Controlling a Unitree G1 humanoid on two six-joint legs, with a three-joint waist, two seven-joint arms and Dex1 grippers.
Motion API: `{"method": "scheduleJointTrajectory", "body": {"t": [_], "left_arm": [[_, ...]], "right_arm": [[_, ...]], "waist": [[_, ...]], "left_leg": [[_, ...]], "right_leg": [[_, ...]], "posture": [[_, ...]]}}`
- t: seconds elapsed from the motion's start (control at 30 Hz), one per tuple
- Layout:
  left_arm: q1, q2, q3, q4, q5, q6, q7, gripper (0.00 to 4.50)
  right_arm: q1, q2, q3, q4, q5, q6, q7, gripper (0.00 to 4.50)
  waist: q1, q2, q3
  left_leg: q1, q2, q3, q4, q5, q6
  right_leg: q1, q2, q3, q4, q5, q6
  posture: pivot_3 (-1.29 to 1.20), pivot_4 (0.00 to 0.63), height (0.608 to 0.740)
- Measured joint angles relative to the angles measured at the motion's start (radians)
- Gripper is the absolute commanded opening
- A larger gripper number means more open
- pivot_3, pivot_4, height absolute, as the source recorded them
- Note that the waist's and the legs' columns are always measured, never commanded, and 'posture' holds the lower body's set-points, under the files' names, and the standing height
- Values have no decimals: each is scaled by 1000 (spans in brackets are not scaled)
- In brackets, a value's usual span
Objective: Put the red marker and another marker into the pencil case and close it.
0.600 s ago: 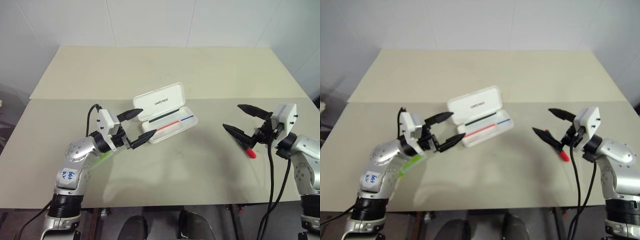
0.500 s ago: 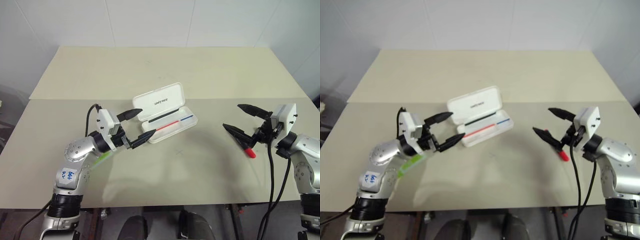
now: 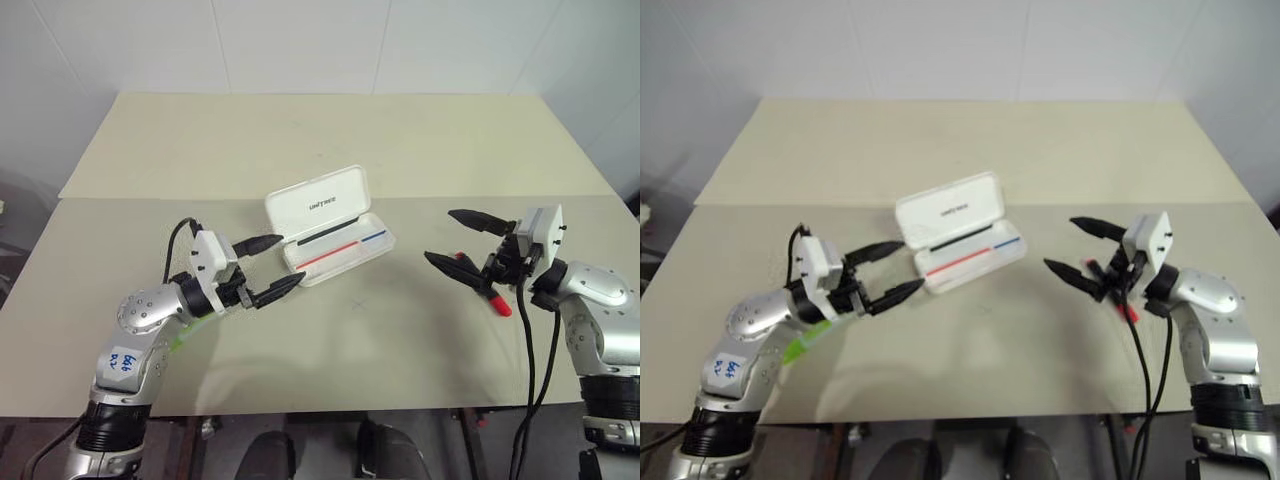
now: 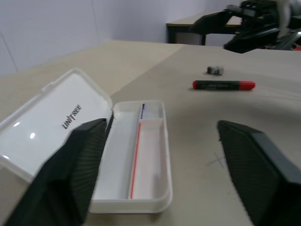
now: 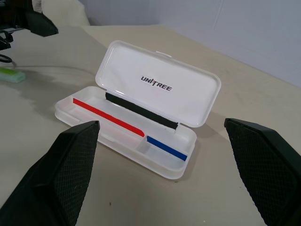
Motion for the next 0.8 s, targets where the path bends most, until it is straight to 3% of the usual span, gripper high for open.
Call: {"method": "scheduleJointTrajectory", "body": {"t": [0.03, 0.4, 0.8], "left_arm": [[-1, 6, -2, 0, 6, 1, 0, 2430], [-83, 18, -136, 49, 101, 102, -4, 2430], [-209, -36, -254, 190, 221, 144, 21, 2430]], "right_arm": [[-2, 7, 2, 1, -1, -2, 0, 4500], [31, 32, 35, -94, 21, 16, 17, 4500], [56, 88, 75, -262, 24, 74, -82, 4500]], "waist": [[0, 0, 0], [-1, 0, 0], [2, 0, 0]], "left_leg": [[0, 0, 0, 0, 0, 0], [0, 0, 0, 0, 0, 0], [0, 0, 0, 0, 0, 0]], "right_leg": [[0, 0, 0, 0, 0, 0], [0, 0, 0, 0, 0, 0], [0, 0, 0, 0, 0, 0]], "posture": [[0, 150, 740], [0, 150, 740], [0, 150, 740]]}}
